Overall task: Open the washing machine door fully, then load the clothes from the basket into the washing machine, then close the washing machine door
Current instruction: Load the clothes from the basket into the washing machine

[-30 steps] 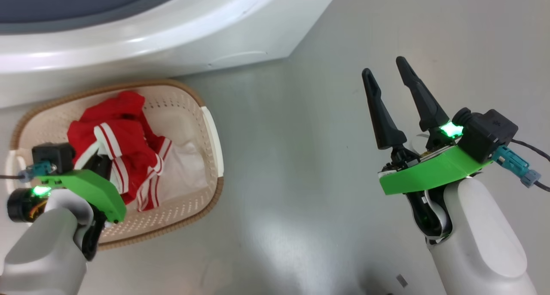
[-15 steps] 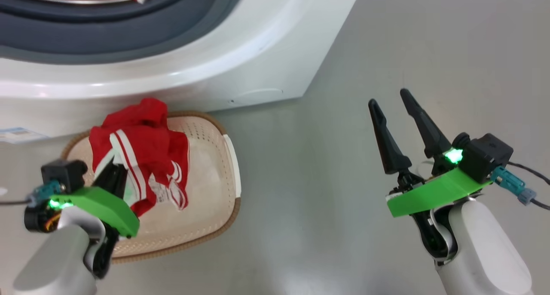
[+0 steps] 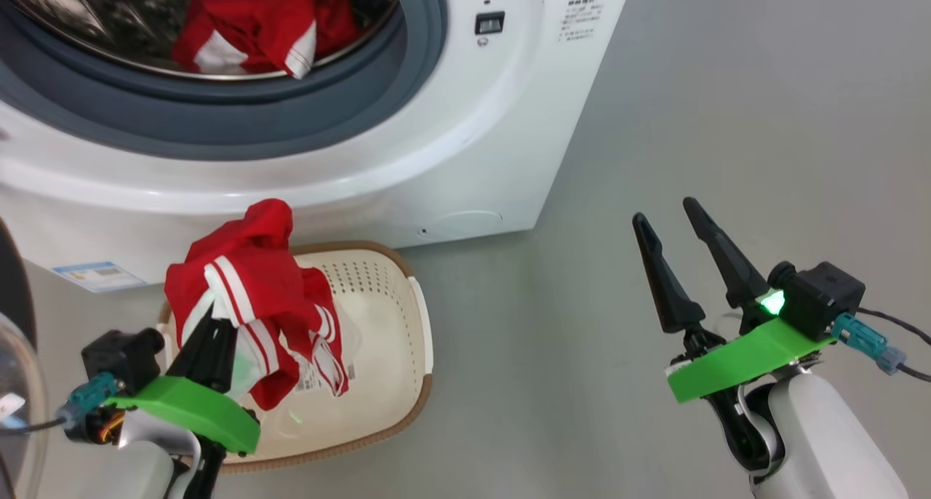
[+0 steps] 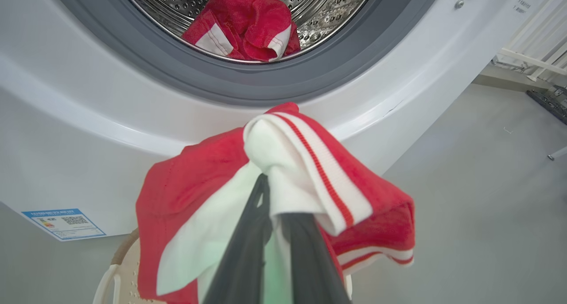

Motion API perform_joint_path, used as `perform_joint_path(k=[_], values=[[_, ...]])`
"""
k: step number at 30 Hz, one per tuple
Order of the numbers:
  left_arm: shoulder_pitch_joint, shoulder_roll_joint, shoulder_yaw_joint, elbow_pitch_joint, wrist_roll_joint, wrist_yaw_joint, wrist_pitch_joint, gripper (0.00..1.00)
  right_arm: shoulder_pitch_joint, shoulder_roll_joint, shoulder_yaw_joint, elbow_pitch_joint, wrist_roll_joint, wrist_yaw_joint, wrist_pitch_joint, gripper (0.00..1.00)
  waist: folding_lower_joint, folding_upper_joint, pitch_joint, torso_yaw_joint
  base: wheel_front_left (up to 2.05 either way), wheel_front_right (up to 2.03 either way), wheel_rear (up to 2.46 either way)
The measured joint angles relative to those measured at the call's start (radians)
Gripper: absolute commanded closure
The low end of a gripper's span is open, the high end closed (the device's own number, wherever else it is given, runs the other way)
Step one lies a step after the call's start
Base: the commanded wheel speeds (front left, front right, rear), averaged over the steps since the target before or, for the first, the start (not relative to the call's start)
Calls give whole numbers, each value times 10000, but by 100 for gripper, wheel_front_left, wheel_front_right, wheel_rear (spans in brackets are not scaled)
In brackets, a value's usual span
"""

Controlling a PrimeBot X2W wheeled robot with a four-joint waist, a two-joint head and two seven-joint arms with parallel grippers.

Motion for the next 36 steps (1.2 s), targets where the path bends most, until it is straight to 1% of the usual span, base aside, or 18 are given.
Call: perform_joint_path(k=[8, 12, 17, 25, 33, 36], values=[[942, 0, 566, -1672, 378, 477, 0, 100, 271, -165, 10, 54, 138, 0, 0, 0, 0, 0, -590, 203, 0, 0, 0], [1376, -35, 794, -2420, 502, 784, 0, 100, 309, -215, -12, 84, 226, 0, 0, 0, 0, 0, -848, 250, 0, 0, 0], [1850, -138, 955, -3206, 593, 984, 0, 100, 570, -332, -35, 138, 242, 0, 0, 0, 0, 0, -1224, 298, 0, 0, 0], [2302, -142, 1051, -3870, 648, 1233, 0, 100, 757, -416, -27, 188, 313, 0, 0, 0, 0, 0, -1770, 401, 0, 0, 0], [2303, -128, 1099, -4251, 646, 1396, 2, 100, 763, -512, -29, 180, 313, 0, 0, 0, 0, 0, -1822, 546, 0, 0, 0], [2303, -128, 1104, -4297, 644, 1396, 2, 100, 768, -522, -27, 180, 313, 0, 0, 0, 0, 0, -1825, 559, 0, 0, 0]])
